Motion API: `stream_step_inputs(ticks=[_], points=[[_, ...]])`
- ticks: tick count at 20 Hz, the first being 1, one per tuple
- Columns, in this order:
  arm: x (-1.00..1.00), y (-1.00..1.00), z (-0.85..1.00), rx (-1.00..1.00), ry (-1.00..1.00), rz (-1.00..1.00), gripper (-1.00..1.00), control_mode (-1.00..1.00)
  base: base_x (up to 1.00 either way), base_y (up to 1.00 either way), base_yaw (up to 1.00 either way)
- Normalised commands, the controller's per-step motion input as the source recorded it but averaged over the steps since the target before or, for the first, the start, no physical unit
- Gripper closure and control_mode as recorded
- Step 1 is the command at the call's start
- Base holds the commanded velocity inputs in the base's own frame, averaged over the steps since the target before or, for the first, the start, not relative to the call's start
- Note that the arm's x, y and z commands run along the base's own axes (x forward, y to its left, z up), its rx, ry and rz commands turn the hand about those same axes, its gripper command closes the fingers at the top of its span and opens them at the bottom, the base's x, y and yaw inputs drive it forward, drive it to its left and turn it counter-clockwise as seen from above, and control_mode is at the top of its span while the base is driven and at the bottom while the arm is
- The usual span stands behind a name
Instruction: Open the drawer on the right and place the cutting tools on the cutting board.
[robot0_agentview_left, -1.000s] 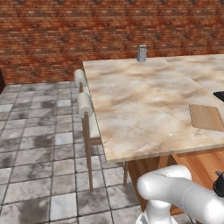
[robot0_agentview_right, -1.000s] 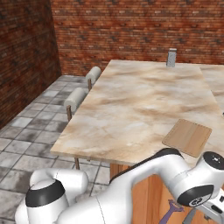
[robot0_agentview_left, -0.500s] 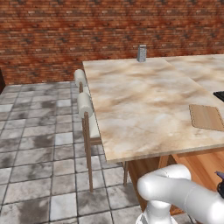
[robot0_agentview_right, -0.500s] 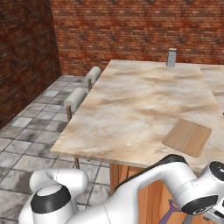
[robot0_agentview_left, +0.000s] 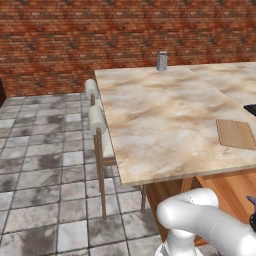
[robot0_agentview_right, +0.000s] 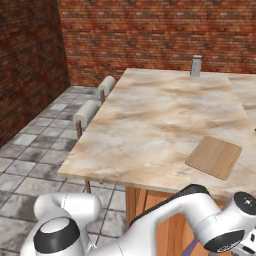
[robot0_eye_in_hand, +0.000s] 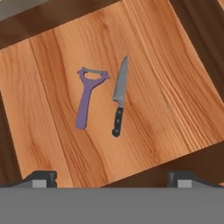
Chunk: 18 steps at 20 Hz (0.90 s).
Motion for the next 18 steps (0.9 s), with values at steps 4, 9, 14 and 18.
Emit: stream_step_inputs(ticks=[4,9,14,18], points=[[0.00,0.02,-0.36,-0.07,0.00,0.00,-1.00,-1.00,0.00,0.00,0.00],[0.00,0.00,-0.37,-0.01,0.00,0.00,-1.00,-1.00,0.00,0.00,0.00],[0.03,0.00,-0.25,0.00,0.00,0.00,-1.00,-1.00,0.00,0.00,0.00],[0.03,0.00,-0.17,0.00,0.00,0.00,-1.00,-1.00,0.00,0.00,0.00]])
